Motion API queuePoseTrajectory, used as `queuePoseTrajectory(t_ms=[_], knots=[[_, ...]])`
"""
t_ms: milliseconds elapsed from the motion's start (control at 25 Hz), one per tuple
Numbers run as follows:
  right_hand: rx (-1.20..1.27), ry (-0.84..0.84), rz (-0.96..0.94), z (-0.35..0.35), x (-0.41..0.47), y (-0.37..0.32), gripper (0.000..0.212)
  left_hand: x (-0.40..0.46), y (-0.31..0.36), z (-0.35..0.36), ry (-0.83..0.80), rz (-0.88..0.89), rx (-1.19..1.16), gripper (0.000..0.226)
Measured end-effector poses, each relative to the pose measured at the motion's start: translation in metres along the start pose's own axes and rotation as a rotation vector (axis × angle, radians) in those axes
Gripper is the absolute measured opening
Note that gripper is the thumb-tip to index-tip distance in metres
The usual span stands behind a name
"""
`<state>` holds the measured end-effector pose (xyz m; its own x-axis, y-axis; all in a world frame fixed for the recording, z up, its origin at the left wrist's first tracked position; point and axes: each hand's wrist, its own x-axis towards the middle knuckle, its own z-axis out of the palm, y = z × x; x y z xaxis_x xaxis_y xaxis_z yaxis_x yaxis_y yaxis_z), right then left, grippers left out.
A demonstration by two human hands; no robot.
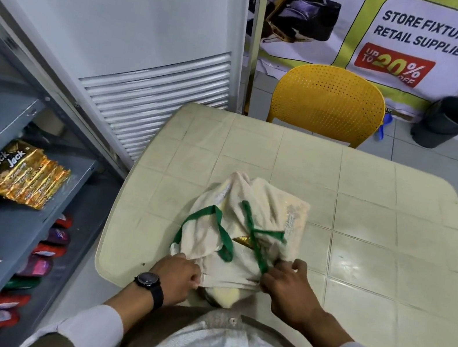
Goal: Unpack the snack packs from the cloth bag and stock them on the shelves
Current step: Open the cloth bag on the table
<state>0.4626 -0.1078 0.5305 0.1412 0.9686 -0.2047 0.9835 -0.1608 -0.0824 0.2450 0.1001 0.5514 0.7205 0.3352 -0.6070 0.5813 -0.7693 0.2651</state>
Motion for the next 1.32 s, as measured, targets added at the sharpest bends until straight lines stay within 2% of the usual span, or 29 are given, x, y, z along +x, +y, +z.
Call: queuePoseTrajectory(t_ms=[80,120,240,320,360,440,520,640,760,880,960,1040,1080,1120,1200,1240,1320], knots=[[0.019,-0.03,0.039,-0.008,0.009,-0.001,0.004,0.006,-0.001,-0.003,0.026,-0.003,-0.022,0.024],[0.045,0.021,0.072,-0.015,0.014,-0.002,0.007,0.01,-0.003,-0.007,0.11,-0.004,-0.049,0.026],[0.013,0.27,0.137,-0.04,0.036,-0.008,0.027,0.029,-0.005,-0.022,0.399,0.042,-0.133,0.029],[-0.048,0.255,0.281,-0.052,0.055,-0.005,0.051,0.043,-0.001,-0.025,0.406,0.024,-0.051,0.056],[-0.059,0.189,0.366,-0.056,0.064,-0.002,0.06,0.049,0.001,-0.024,0.376,-0.009,-0.004,0.063],[-0.049,0.085,0.468,-0.057,0.074,0.007,0.05,0.058,0.003,-0.026,0.355,-0.029,0.002,0.046],[-0.033,0.076,0.494,-0.055,0.074,0.023,0.035,0.065,0.002,-0.042,0.385,-0.015,-0.097,0.025],[0.062,0.246,0.6,-0.059,0.067,0.049,0.03,0.076,0.002,-0.083,0.403,-0.009,-0.363,0.018],[0.195,0.428,0.69,-0.075,0.07,0.071,0.028,0.095,0.012,-0.123,0.448,-0.031,-0.479,0.014],[0.492,0.488,0.914,-0.088,0.089,0.09,0.028,0.131,0.017,-0.152,0.565,-0.192,-0.619,0.011],[0.725,0.381,1.081,-0.085,0.1,0.11,0.031,0.151,0.007,-0.165,0.561,-0.31,-0.636,0.01],[0.863,0.17,1.151,-0.077,0.1,0.123,0.053,0.158,-0.005,-0.165,0.54,-0.384,-0.557,0.019],[0.854,0.112,1.151,-0.076,0.097,0.122,0.064,0.155,-0.006,-0.162,0.562,-0.362,-0.484,0.026],[0.788,0.134,1.111,-0.075,0.093,0.116,0.067,0.149,-0.004,-0.155,0.604,-0.269,-0.413,0.03],[0.54,0.344,0.842,-0.068,0.081,0.097,0.058,0.13,0.007,-0.134,0.594,0.05,-0.319,0.031],[0.399,0.381,0.634,-0.064,0.074,0.084,0.059,0.117,0.012,-0.121,0.491,0.182,-0.28,0.037],[0.194,0.271,0.31,-0.055,0.062,0.066,0.065,0.092,0.019,-0.099,0.231,0.267,-0.09,0.065]])
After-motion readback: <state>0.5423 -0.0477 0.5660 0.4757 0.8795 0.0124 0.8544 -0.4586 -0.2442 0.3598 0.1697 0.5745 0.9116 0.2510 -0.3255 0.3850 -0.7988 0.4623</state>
